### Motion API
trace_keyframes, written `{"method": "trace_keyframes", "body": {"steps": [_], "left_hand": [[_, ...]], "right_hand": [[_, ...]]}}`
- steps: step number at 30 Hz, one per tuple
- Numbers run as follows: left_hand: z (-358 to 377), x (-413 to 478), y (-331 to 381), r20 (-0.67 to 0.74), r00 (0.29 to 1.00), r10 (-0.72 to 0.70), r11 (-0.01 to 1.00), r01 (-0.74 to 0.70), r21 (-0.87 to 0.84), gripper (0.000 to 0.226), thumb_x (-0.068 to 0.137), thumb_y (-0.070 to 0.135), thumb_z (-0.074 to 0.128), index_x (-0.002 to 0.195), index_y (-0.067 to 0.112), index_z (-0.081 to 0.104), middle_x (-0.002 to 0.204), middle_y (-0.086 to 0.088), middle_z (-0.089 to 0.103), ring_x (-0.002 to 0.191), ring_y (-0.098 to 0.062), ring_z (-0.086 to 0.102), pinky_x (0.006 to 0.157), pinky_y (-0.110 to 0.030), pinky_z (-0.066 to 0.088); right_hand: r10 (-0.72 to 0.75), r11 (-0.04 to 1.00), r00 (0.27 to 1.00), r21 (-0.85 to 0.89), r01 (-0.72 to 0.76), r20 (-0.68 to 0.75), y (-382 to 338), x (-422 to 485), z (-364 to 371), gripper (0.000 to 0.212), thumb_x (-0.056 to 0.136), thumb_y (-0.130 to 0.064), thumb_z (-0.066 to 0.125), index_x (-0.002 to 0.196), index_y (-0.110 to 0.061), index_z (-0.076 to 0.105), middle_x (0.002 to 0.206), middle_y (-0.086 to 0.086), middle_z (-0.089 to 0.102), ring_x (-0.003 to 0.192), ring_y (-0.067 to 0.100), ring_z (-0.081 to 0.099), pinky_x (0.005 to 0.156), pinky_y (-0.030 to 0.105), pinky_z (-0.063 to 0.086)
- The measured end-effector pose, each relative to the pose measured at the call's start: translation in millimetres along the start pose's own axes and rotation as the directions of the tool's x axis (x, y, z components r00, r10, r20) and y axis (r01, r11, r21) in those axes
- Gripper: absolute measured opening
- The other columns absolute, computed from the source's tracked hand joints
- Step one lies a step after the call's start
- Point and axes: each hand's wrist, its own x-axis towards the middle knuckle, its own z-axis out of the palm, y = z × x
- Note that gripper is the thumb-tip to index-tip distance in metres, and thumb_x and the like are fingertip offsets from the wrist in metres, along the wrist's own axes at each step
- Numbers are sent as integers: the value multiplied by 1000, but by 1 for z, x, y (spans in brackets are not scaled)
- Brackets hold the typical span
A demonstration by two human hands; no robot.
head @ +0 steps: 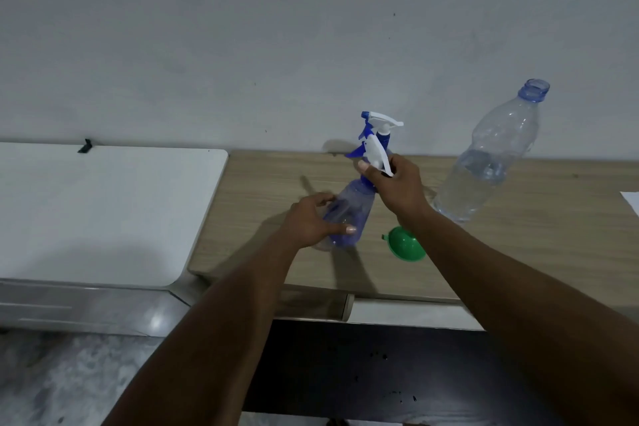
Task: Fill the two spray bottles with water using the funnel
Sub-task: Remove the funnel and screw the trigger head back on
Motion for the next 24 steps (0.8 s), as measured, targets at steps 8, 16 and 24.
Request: {"method": "trace_keyframes", "body": {"steps": [8, 16, 24], "left_hand": [[-7, -24, -13, 96, 993, -72, 996, 77, -48, 81, 55, 33, 97, 128, 17, 64, 117, 5, 68, 110, -13, 63, 98, -31, 50], [7, -42, -1, 286, 949, -131, 991, 134, 10, 68, 57, 47, 93, 114, 17, 72, 103, 0, 74, 93, -20, 71, 83, -38, 61], [8, -54, 5, 402, 882, -248, 968, 242, 66, 44, 68, 47, 87, 102, 25, 70, 91, 5, 72, 84, -14, 70, 69, -31, 59]], "right_hand": [[211, 933, 971, 274, -234, 109, 23, -24, 17, 25, 89, -36, 71, 104, -18, 64, 93, 12, 65, 86, 25, 64, 82, 46, 58], [357, 829, 923, 406, -385, 146, 36, -30, 28, 31, 96, -51, 55, 99, -21, 64, 93, 10, 72, 98, 32, 71, 91, 47, 52], [480, 788, 867, 366, -494, 136, 52, -41, 25, 40, 95, -51, 57, 91, -12, 65, 91, 14, 71, 93, 32, 66, 94, 47, 53]]}}
